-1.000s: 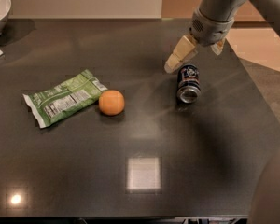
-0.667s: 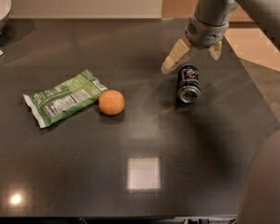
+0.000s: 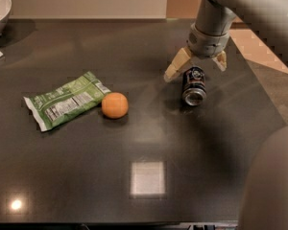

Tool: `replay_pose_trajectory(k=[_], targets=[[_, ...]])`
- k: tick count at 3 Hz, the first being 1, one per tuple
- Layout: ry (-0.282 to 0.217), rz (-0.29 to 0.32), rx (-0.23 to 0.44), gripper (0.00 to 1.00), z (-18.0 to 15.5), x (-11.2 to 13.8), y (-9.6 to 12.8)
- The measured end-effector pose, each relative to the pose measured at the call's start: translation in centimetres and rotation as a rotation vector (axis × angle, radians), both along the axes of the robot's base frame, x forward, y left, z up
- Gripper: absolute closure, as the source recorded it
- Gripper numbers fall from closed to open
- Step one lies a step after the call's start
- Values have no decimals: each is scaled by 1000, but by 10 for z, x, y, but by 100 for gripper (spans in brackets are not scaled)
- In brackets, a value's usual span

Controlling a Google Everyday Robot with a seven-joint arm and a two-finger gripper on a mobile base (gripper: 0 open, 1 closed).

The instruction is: Place pepsi can upright

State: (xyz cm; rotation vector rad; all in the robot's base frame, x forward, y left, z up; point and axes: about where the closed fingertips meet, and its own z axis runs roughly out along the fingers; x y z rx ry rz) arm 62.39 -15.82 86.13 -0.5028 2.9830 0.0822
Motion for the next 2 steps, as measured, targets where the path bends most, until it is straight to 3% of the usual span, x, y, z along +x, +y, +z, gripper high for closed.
replay_pose_trajectory(k=[2], targets=[[24,-31,1,41,-12,2,-1]])
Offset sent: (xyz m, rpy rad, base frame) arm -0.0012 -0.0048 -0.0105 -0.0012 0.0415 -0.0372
